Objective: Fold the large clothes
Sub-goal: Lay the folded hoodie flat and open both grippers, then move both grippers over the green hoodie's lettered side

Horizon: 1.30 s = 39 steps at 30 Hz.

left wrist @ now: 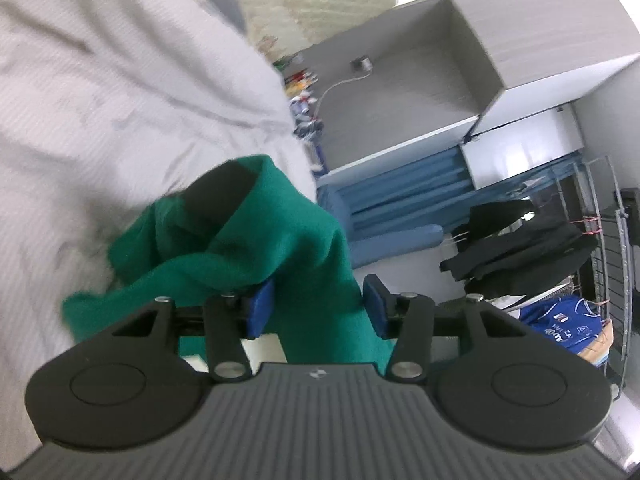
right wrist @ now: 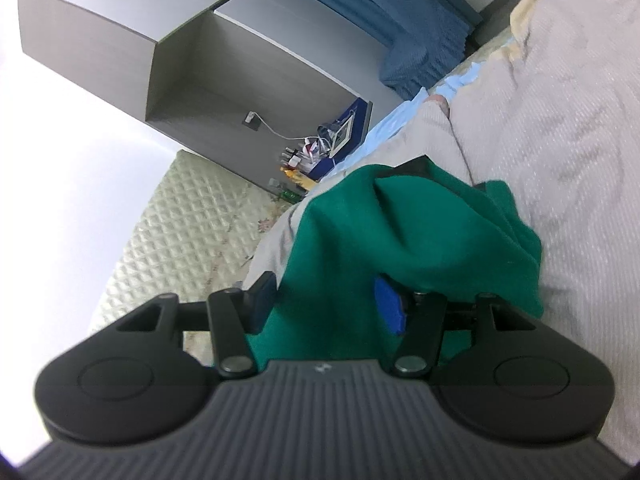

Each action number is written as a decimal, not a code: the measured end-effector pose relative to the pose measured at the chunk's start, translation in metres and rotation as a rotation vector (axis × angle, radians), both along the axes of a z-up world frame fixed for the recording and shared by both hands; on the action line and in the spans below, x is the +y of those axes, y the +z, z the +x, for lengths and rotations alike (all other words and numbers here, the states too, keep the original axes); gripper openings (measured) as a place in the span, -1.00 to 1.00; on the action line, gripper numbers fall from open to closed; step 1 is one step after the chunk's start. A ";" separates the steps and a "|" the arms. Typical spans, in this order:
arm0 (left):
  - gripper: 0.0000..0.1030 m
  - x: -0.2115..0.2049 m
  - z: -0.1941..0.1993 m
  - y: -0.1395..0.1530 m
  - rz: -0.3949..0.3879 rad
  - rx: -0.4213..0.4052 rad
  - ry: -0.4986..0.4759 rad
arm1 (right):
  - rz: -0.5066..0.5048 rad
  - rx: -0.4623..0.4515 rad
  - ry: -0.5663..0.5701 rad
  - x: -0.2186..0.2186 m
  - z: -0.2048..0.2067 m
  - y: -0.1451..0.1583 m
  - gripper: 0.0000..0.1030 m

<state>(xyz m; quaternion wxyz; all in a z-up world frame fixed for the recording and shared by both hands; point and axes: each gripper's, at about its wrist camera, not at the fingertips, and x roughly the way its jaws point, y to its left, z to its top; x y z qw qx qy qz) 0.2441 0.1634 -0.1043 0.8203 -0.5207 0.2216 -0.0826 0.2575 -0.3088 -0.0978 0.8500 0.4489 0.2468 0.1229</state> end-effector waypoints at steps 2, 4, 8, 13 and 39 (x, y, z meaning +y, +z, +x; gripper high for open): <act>0.09 0.003 0.010 -0.005 0.031 -0.034 0.012 | -0.022 -0.002 0.002 0.000 0.010 -0.004 0.09; 0.10 0.003 0.021 -0.009 0.069 -0.052 0.011 | -0.045 -0.010 0.009 0.001 0.020 -0.008 0.08; 0.10 -0.003 0.052 -0.018 0.202 -0.060 -0.023 | -0.108 -0.026 0.032 0.005 0.047 -0.011 0.08; 0.10 -0.020 0.100 -0.028 0.446 0.012 -0.020 | -0.243 -0.041 0.064 0.017 0.087 -0.015 0.07; 0.11 -0.028 0.128 -0.059 0.661 0.019 -0.050 | -0.631 -0.124 0.041 0.054 0.090 -0.021 0.27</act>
